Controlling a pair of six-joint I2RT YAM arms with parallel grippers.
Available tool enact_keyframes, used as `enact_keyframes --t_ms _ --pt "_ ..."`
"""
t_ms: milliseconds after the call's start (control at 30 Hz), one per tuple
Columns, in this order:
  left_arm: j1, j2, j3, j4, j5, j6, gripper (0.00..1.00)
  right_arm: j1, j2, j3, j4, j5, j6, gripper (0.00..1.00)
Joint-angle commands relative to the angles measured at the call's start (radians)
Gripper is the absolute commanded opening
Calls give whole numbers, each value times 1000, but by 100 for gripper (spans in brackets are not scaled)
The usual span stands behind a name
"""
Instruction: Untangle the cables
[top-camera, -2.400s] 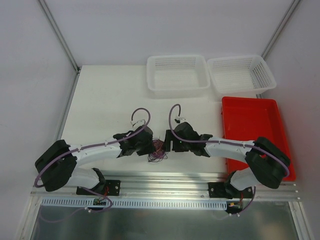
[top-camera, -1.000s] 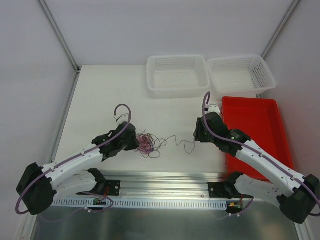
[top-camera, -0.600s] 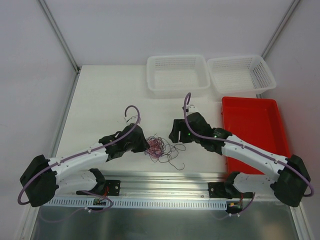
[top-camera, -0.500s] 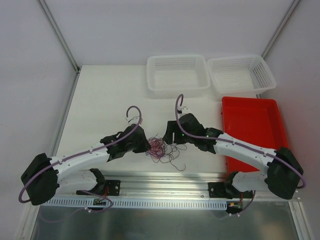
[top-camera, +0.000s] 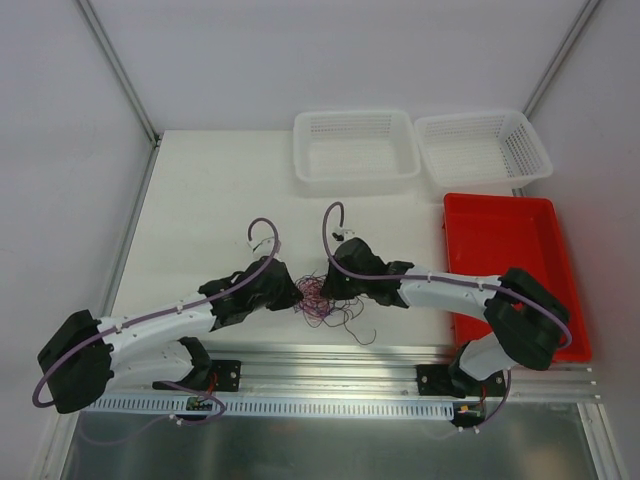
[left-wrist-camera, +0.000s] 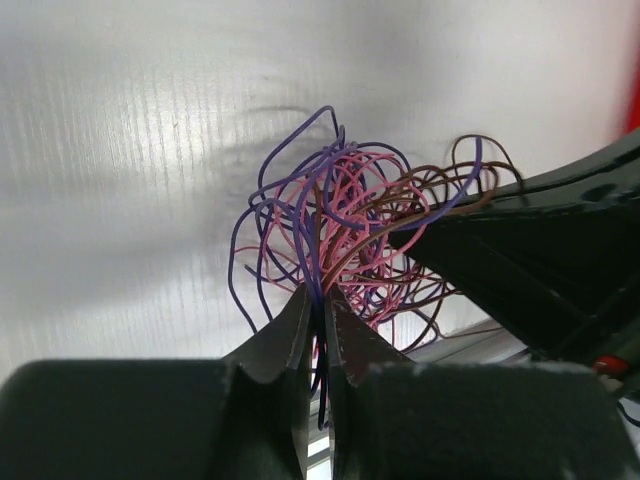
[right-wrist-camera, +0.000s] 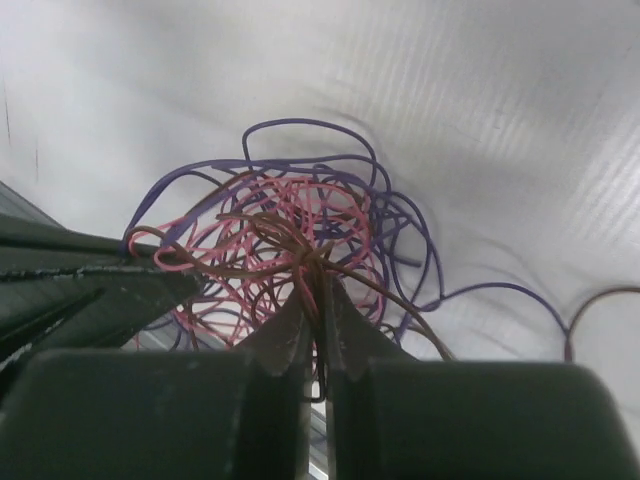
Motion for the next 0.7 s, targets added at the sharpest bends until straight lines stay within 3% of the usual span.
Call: enact_keyframes --t_ms 0,100,167,333,467,533,600,633,667 --pt "-8 -88 -51 15 -109 -53 4 2 -121 32 -124 98 -51 1" --pt "-5 -151 -72 -4 -146 -66 10 3 -247 85 -265 181 -121 1" --pt "-5 -185 -75 -14 -163 -61 23 3 -332 143 -372 246 -164 1" --pt "-3 -300 -83 -16 -188 -8 24 2 -447 225 -529 343 -215 1" --pt "-2 -389 -104 -41 -211 -18 14 0 -560 244 -533 334 -233 1" --pt "-2 -406 -111 -37 -206 -20 18 2 -586 228 -496 298 -249 1" --pt "-2 -401 -105 -41 -199 5 16 0 -591 242 -522 301 -247 1" --pt "-2 -397 -98 -44 -199 31 3 2 -597 257 -531 292 -256 1" --pt "-2 -386 -95 -59 -211 32 0 0 -606 262 -534 294 -262 1"
